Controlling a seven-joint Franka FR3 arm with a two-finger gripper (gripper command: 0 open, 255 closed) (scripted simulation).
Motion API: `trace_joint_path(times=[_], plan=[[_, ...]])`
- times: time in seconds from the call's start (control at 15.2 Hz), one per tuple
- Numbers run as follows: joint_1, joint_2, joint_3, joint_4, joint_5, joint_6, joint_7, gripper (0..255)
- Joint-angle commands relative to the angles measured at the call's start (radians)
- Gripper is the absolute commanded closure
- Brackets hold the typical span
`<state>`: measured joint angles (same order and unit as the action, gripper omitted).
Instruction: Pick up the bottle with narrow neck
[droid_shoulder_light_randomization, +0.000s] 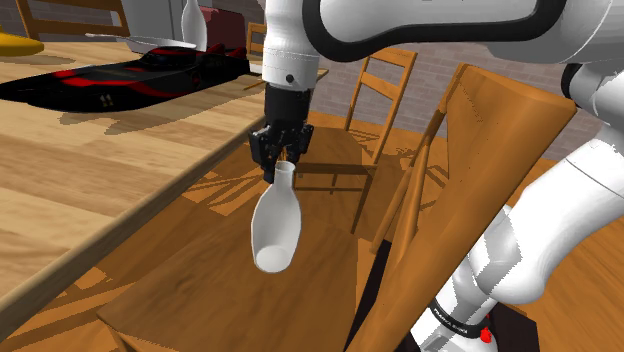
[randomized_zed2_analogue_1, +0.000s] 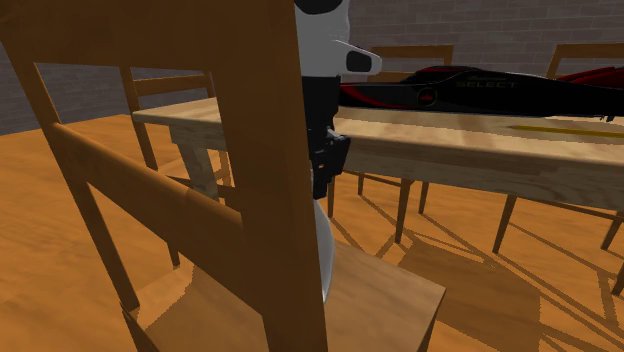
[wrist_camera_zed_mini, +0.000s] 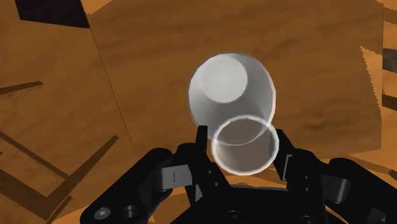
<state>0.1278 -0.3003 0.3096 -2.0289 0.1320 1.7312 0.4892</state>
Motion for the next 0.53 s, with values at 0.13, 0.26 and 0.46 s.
trace_joint_path(times=[0.13, 0.26, 0.46], plan=[[0.000, 0.015, 0.004, -0.016, -0.013, -0.003, 0.002, 255], [0.002, 0.002, 0.004, -0.027, -0.009, -0.004, 0.003, 255], [-0.001, 0.003, 0.003, 0.014, -0.011, -0.044, 0.004, 255]])
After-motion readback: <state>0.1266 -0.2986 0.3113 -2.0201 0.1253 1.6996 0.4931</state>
